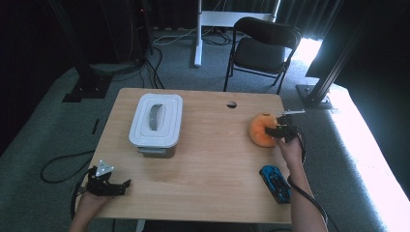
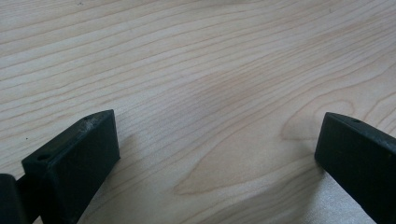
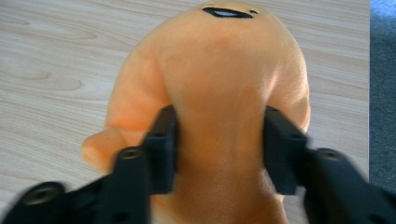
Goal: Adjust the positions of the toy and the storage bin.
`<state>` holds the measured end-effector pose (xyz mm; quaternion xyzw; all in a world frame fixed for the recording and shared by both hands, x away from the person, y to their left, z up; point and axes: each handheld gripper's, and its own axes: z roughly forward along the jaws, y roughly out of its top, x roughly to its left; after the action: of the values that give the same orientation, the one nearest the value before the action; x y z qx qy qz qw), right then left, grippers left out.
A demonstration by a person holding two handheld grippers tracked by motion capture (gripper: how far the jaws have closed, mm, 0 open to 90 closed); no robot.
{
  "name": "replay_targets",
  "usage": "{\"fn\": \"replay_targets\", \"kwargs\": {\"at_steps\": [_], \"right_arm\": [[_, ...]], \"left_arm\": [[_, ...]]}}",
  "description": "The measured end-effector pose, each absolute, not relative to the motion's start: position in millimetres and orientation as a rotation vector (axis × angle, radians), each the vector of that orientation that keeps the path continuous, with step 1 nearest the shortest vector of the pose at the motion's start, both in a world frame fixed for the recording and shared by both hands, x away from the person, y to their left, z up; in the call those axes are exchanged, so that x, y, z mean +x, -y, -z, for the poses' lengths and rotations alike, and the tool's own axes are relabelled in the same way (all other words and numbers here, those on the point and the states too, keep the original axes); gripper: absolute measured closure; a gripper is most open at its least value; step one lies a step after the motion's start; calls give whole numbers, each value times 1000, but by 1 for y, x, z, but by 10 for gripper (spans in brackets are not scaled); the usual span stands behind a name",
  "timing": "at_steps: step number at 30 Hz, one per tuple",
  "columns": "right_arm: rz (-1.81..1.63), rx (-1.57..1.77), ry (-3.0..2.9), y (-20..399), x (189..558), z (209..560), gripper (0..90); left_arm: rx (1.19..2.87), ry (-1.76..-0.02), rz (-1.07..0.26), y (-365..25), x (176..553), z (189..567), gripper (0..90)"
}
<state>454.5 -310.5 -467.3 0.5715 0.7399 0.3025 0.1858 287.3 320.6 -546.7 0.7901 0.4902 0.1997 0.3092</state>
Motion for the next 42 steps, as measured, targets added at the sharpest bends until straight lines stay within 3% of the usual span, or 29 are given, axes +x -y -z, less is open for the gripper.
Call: {"fn": "replay_targets", "kwargs": {"at_steps": [2, 6, 10, 18, 28, 35, 42], "right_arm": [[-845, 1599, -2089, 311, 452, 465, 397], [-877, 1625, -2063, 315, 444, 461, 332], [-870, 1683, -2012, 317, 434, 457, 140], [-975, 1612, -1962, 308, 404, 439, 109], [-967, 1398, -1901, 259, 367, 429, 109], [-1077, 1314, -1927, 235, 367, 419, 110], [-1106, 1289, -2033, 189, 385, 448, 110]], "left_arm": [[2088, -1295, -528, -321, 287, 547, 2], [2085, -1304, -531, -320, 288, 547, 2], [2090, -1307, -526, -319, 288, 546, 2], [2101, -1303, -513, -317, 291, 541, 2], [2072, -1351, -521, -322, 296, 533, 2], [2009, -1373, -638, -322, 307, 531, 2], [1970, -1411, -653, -324, 322, 529, 2]]}}
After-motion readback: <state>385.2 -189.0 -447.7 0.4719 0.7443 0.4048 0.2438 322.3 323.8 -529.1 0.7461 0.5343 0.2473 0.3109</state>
